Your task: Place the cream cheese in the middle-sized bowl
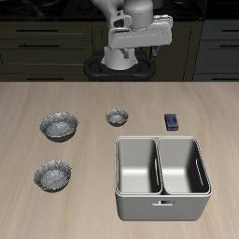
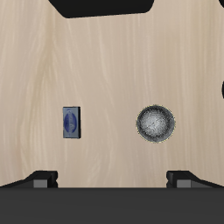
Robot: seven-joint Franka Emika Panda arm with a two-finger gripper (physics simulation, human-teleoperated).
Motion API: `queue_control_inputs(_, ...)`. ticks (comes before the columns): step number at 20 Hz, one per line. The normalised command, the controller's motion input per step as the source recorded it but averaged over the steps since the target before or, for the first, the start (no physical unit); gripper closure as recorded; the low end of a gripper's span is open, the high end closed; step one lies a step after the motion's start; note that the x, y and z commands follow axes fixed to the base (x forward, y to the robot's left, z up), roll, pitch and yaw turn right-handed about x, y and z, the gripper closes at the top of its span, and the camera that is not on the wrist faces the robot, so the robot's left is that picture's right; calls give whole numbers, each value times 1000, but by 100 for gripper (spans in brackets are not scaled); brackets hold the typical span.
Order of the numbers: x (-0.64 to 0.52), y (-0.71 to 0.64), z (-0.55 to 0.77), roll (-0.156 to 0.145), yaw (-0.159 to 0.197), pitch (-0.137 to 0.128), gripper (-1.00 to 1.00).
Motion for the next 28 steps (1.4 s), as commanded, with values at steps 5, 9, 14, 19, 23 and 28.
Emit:
queue_control_inputs(5, 31, 371, 33, 25, -18, -19, -100)
queue_control_inputs(9, 112, 356, 33, 31, -39, -8, -100)
queue_control_inputs(14, 110, 297, -52, -25, 5, -34, -100)
queue_control_inputs(19, 137, 110, -189, -11, 0, 17, -100)
queue_control_inputs(23, 54, 31, -143, -79, 28, -92, -100)
queue_control_inputs(28, 22, 81, -313, -8, -11, 1, -100)
